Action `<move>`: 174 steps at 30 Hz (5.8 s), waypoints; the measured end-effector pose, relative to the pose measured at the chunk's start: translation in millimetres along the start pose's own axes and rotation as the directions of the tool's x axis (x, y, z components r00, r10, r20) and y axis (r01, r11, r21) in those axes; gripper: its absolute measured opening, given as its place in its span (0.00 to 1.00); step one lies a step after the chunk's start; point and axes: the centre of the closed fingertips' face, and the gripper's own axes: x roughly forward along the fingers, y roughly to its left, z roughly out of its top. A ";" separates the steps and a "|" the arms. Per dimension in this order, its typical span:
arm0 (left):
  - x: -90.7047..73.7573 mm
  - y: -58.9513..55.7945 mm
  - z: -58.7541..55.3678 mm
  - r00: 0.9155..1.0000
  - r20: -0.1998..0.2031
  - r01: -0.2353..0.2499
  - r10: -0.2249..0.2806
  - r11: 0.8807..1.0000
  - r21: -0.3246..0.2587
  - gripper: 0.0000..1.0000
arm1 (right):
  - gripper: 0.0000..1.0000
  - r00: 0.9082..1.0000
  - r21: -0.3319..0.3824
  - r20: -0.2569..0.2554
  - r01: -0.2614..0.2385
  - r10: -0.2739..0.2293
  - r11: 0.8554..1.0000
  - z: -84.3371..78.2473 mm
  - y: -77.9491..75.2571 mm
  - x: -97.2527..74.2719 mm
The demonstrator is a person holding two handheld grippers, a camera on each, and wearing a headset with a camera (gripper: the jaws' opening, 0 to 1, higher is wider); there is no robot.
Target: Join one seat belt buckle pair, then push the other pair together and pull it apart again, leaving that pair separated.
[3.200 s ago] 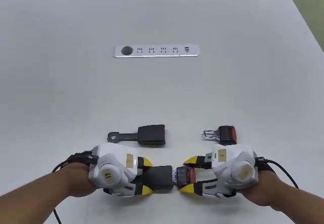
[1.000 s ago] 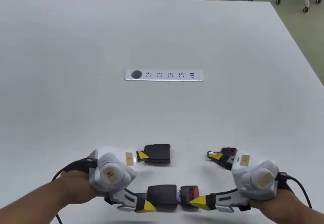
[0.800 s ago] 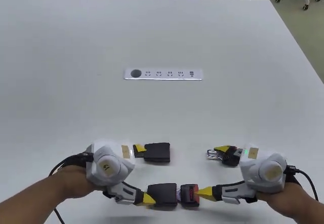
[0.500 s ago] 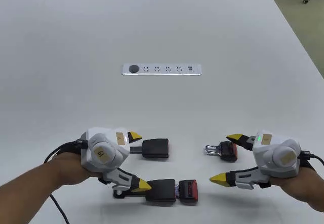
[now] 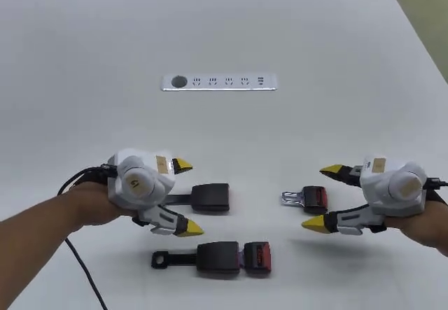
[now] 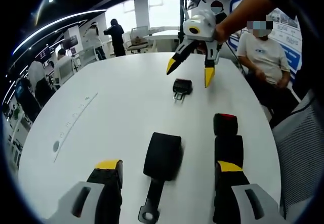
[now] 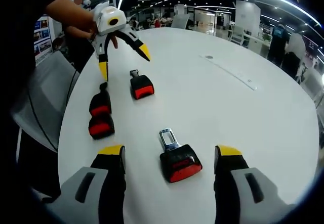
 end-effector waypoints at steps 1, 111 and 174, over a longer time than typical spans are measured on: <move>2.8 1.2 -1.4 1.000 -0.005 0.005 -0.005 1.000 0.004 0.77 | 0.68 1.000 -0.001 -0.008 -0.006 0.006 1.000 0.1 1.8 0.1; 43.3 10.3 -23.5 0.990 -0.095 0.105 -0.101 0.994 0.041 0.34 | 0.35 0.965 -0.187 -0.187 -0.218 0.183 0.958 34.0 27.4 85.1; 44.5 11.6 -22.6 0.983 -0.117 0.150 -0.140 0.985 0.089 0.33 | 0.33 0.969 -0.202 -0.148 -0.226 0.198 0.953 60.6 48.6 113.1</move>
